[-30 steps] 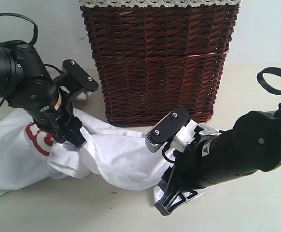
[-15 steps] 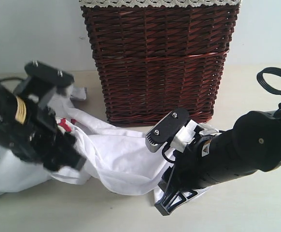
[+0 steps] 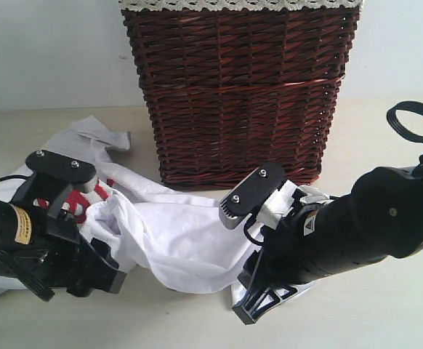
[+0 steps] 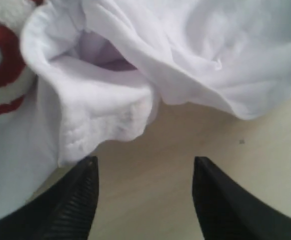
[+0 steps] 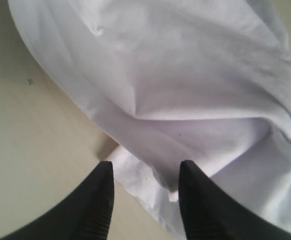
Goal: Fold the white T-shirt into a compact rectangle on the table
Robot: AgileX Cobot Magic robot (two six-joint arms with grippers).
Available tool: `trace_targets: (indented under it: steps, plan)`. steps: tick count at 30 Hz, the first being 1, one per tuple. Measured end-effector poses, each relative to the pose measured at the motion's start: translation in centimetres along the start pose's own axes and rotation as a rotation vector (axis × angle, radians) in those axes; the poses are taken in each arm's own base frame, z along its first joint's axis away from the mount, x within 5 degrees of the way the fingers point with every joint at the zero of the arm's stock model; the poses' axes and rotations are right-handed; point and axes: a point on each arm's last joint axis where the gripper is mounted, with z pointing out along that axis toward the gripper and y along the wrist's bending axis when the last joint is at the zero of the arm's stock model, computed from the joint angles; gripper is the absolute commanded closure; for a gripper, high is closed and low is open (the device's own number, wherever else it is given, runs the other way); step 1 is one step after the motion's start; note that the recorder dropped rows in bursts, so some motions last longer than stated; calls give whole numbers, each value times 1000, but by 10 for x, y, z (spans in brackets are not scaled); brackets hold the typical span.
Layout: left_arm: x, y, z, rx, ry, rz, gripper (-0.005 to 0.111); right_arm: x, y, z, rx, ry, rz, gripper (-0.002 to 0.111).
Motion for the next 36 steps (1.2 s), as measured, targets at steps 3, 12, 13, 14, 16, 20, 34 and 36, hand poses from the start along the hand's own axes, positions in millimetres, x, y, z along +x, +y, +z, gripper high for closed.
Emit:
trace_targets:
  steps: [3,12,13,14,16,20,34,36]
  plan:
    - [-2,5,-3,-1,-46,-19,52,0,0,0,0,0,0,67]
    - [8,17,18,-11,-79,-30,52,0,0,0,0,0,0,67]
    - [8,20,18,-19,-78,-39,52,0,0,0,0,0,0,67]
    - [6,28,14,-36,-88,-53,52,0,0,0,0,0,0,67]
    - [3,33,7,-47,-117,-71,52,0,0,0,0,0,0,67]
    - [4,26,9,-30,-116,-48,52,0,0,0,0,0,0,67]
    - [4,19,35,2,-121,-27,100,0,0,0,0,0,0,67]
    - [6,25,37,-13,-104,-45,106,0,0,0,0,0,0,67]
